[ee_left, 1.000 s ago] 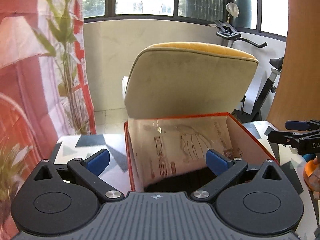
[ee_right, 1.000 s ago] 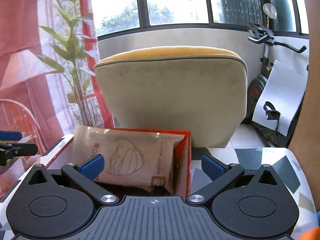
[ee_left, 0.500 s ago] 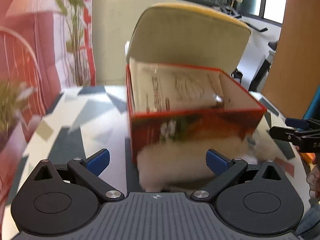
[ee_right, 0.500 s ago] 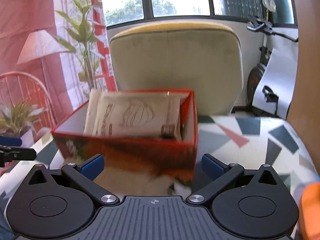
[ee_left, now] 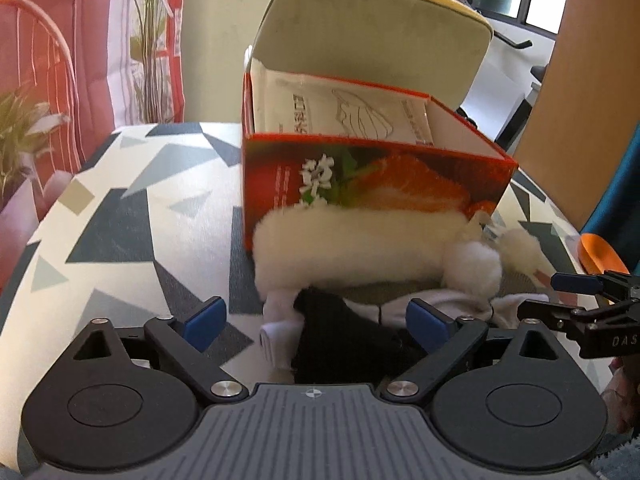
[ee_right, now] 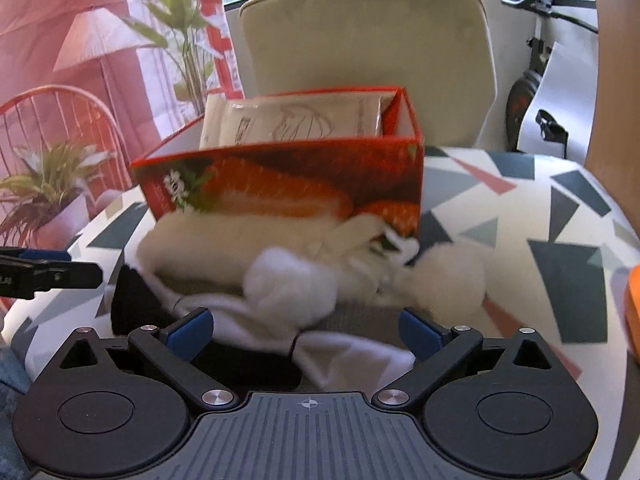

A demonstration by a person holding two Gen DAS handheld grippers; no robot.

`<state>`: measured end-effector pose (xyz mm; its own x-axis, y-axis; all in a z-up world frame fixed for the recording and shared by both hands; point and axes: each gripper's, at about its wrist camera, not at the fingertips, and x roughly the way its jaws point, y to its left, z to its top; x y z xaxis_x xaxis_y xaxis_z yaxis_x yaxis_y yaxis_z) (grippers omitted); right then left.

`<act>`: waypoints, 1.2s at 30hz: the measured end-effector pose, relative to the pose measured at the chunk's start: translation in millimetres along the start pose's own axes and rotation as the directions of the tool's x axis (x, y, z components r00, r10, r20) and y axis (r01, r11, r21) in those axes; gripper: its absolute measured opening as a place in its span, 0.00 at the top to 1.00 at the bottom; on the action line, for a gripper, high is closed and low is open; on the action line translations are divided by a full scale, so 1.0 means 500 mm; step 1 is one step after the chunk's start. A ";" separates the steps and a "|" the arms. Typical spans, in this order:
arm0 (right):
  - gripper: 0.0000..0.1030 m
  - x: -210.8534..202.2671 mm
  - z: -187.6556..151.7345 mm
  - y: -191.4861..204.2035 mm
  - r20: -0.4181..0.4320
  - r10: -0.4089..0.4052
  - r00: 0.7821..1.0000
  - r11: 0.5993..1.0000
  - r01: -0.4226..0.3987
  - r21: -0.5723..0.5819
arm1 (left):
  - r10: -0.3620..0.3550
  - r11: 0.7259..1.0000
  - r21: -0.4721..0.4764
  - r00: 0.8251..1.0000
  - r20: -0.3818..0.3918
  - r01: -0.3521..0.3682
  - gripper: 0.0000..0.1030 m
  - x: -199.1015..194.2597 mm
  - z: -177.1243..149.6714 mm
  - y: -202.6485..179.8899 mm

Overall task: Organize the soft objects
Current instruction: 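Move both grippers down to the white fluffy plush toy, then close both grippers on the white plush toy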

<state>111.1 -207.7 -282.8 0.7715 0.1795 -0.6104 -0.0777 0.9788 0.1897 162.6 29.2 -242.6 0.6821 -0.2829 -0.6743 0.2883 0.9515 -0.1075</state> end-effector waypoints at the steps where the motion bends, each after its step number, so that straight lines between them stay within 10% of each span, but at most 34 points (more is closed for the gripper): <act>1: 0.07 0.000 -0.004 0.003 -0.007 0.002 1.000 1.000 -0.002 -0.001 | -0.002 1.000 -0.004 1.000 -0.006 0.002 0.12 0.002 -0.002 0.002; 15: 0.37 0.014 -0.009 0.019 -0.068 0.039 0.997 0.999 -0.040 -0.013 | -0.098 0.995 -0.035 0.994 -0.057 0.097 0.37 0.026 -0.013 0.000; 36: 0.37 0.061 0.028 -0.023 -0.047 -0.001 0.999 1.000 0.002 0.020 | -0.041 0.998 -0.059 0.998 -0.043 0.038 0.37 0.067 0.070 0.036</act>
<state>144.1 -215.0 -292.9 0.7407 0.1834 -0.6463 -0.0640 0.9769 0.2038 214.2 32.7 -241.6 0.6404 -0.3161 -0.7000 0.2741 0.9454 -0.1761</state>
